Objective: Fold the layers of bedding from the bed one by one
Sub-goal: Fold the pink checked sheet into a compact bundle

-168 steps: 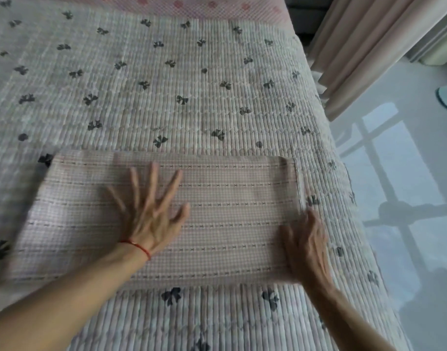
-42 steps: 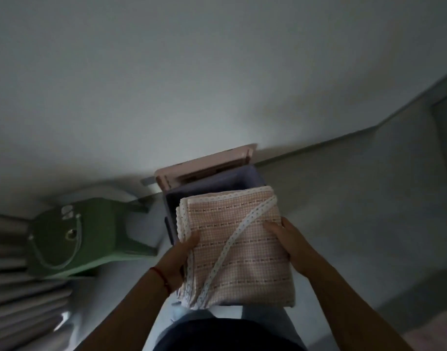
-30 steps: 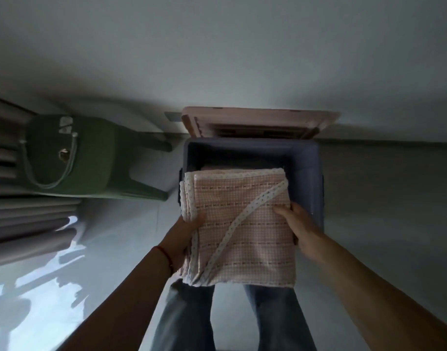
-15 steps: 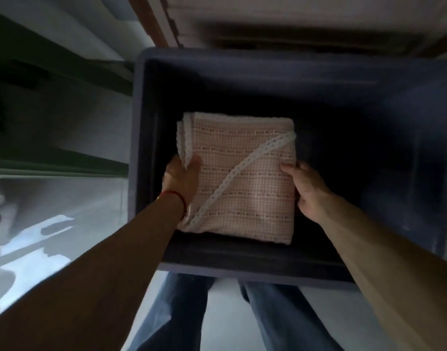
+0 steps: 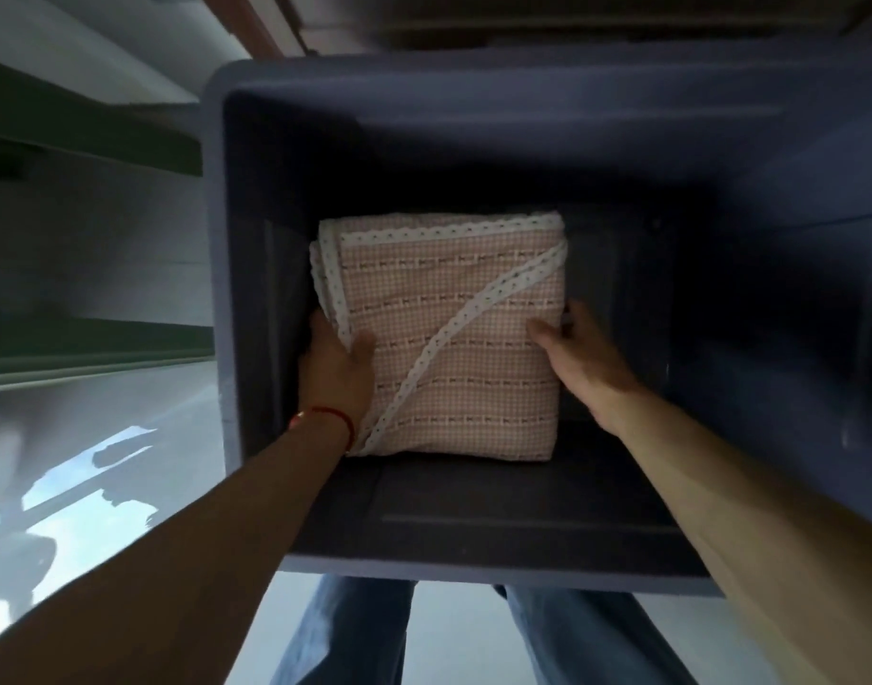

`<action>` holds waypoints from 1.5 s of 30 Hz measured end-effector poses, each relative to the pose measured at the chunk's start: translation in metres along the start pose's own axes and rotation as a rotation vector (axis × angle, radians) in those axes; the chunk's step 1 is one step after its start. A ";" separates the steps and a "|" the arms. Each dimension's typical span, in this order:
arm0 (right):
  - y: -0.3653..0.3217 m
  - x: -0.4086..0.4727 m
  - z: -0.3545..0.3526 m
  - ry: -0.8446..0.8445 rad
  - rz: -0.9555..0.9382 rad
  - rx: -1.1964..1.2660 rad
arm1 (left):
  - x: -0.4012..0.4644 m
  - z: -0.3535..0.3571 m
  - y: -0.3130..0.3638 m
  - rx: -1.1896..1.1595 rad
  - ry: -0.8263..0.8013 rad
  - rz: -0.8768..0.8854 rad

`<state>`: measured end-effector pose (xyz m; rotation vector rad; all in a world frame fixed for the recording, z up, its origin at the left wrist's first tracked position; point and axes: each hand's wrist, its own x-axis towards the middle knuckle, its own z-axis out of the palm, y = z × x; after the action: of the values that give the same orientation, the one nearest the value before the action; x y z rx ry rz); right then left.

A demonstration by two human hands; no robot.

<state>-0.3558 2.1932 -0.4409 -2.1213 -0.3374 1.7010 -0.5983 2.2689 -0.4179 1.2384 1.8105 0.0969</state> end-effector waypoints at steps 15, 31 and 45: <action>-0.037 0.053 0.021 -0.190 -0.382 -1.404 | 0.085 0.029 0.011 1.481 -0.296 0.515; 0.024 0.017 0.045 -0.074 -0.375 -1.476 | 0.053 0.025 -0.044 1.477 -0.187 0.584; -0.074 -0.133 -0.014 0.015 -0.563 -1.017 | -0.097 -0.053 0.113 0.993 -0.229 0.513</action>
<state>-0.3679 2.2002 -0.2891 -2.2560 -1.9074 1.2596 -0.5488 2.2706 -0.2677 2.2690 1.2877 -0.7084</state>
